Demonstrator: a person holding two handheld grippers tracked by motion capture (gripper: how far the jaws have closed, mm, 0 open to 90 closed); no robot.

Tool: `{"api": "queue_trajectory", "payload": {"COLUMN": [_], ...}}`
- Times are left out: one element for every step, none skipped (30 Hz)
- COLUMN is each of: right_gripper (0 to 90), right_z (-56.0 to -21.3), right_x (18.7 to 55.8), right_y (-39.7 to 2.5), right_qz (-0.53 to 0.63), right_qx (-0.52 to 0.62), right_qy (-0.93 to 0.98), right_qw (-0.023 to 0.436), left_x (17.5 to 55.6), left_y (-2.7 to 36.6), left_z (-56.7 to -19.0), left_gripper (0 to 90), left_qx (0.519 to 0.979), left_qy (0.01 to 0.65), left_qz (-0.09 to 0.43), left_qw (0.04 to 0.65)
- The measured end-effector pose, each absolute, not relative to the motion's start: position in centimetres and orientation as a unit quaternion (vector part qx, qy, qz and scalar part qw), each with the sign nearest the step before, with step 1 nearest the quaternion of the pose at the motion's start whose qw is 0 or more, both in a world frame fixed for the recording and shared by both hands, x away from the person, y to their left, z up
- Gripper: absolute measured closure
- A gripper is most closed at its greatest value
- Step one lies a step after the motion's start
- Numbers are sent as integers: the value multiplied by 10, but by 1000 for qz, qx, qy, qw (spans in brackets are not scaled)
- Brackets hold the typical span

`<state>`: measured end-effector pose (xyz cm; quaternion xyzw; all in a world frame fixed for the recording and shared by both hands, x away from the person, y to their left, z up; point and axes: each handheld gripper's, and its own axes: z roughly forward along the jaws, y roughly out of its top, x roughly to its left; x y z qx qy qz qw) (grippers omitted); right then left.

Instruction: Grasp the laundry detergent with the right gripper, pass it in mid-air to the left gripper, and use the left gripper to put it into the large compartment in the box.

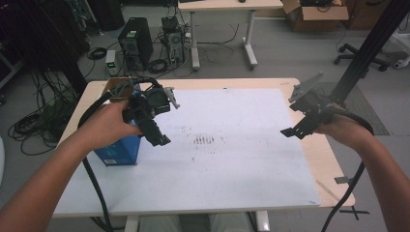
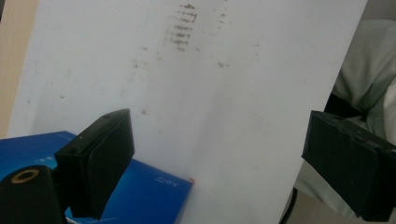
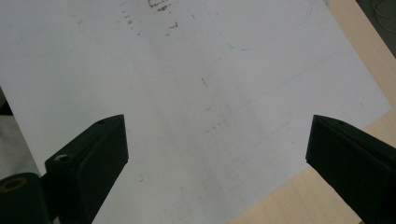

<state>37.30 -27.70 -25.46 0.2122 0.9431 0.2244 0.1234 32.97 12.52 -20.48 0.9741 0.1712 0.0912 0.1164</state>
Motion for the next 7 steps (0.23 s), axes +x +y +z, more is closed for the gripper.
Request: {"api": "queue_trajectory", "payload": {"right_gripper": [54,53,53,54,53,53,53], "right_z": [-255,-255,-256,-256,-257,-257,-258], "right_x": [373,373,373,373,373,374,374], "right_y": [-277,-277,-277,-277,-277,-277,-278], "right_qz": [225,225,225,225,224,224,223], "right_qx": [212,212,212,212,213,213,214], "right_qy": [943,943,943,943,943,943,944], "right_qw": [123,123,123,122,121,121,121], "left_x": [330,330,330,331,331,331,332], "left_y": [125,125,125,125,125,126,126], "left_z": [-205,-205,-205,-205,-205,-205,-205], "left_gripper": [93,93,93,93,92,92,92], "left_qx": [974,974,974,974,974,974,974], "left_qy": [171,172,172,173,173,173,174], "left_qz": [91,91,91,91,91,91,91], "left_qw": [116,117,117,117,117,116,116]}}
